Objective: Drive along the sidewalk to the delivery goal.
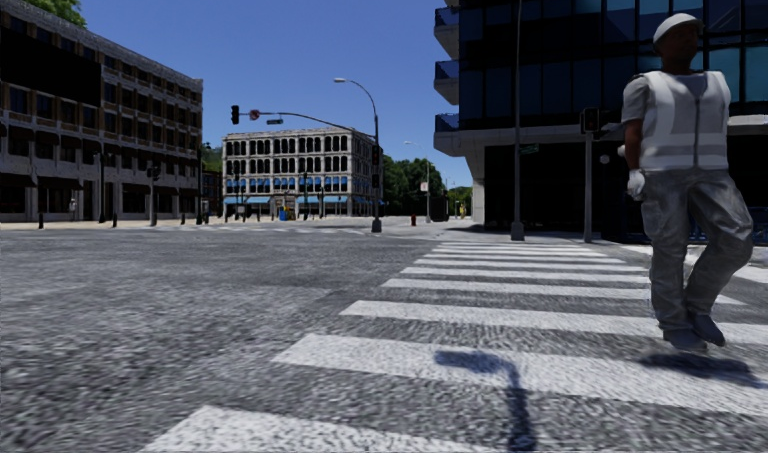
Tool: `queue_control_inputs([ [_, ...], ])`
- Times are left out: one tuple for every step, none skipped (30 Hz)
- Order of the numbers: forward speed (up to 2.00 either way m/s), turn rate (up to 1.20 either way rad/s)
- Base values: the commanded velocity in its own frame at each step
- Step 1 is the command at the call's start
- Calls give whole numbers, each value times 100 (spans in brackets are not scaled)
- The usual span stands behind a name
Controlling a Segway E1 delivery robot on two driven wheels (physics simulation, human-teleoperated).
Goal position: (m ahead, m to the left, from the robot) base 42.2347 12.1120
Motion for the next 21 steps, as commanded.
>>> queue_control_inputs([
  [200,-43],
  [200,-43],
  [200,-43],
  [200,-43],
  [200,-43],
  [200,-43],
  [200,-43],
  [200,-43],
  [200,-43],
  [200,-43],
  [200,-43],
  [200,-43],
  [200,-43],
  [200,-43],
  [200,-43],
  [200,-43],
  [200,-43],
  [200,-43],
  [200,-43],
  [200,-43],
  [200,-43],
])
